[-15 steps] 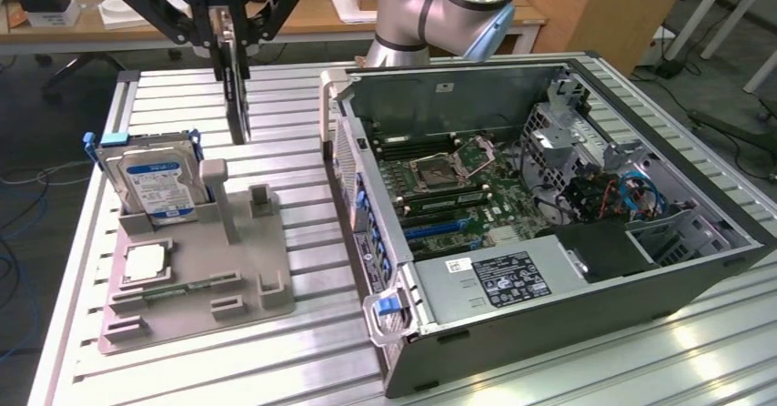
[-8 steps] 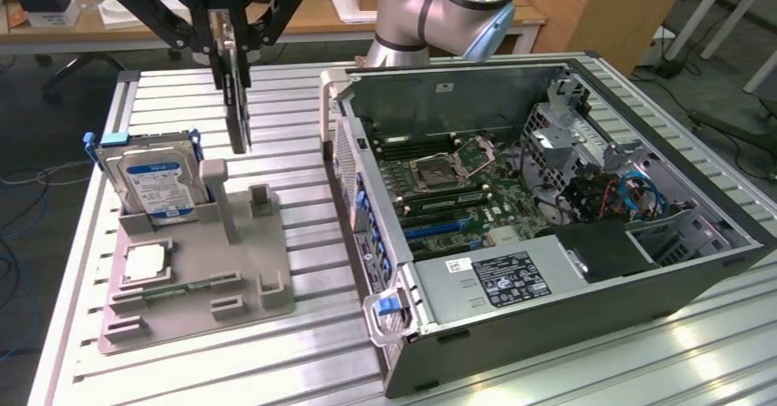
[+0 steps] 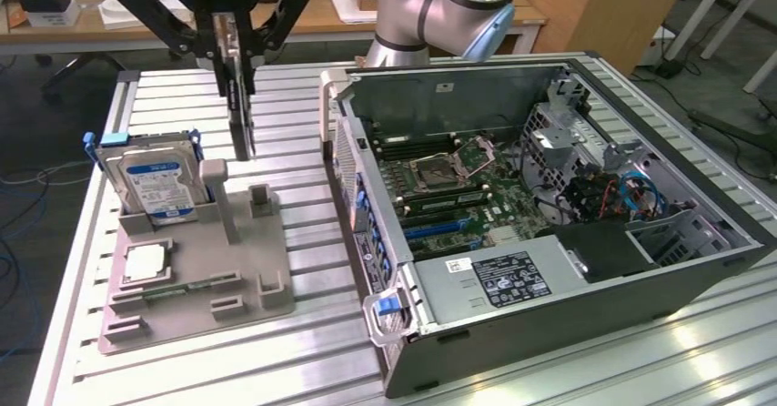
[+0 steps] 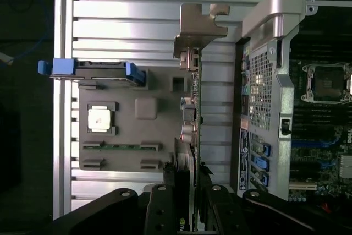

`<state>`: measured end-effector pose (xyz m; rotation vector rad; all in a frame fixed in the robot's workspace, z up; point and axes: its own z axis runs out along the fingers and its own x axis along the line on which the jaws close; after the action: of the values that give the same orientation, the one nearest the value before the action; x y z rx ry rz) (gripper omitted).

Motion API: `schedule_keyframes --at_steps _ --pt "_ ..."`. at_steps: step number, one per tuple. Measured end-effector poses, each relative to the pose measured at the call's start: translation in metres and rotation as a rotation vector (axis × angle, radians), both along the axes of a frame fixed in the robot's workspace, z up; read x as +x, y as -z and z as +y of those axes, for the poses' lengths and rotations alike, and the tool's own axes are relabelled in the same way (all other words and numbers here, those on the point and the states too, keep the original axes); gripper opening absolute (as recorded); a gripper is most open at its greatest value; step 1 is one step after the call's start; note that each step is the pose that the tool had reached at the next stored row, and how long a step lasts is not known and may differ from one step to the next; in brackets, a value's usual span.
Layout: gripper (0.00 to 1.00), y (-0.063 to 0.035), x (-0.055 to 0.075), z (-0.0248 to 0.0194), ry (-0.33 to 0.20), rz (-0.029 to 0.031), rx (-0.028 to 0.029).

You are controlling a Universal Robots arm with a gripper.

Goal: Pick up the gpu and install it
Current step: 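Pick up the gpu and move the gpu toward the slot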

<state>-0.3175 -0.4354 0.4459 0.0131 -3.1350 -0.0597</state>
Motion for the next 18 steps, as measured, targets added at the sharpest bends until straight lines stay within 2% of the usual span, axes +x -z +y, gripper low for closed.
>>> schedule_keyframes --at_steps 18 --pt "0.26 0.0013 0.022 0.0 0.0 0.0008 0.0"
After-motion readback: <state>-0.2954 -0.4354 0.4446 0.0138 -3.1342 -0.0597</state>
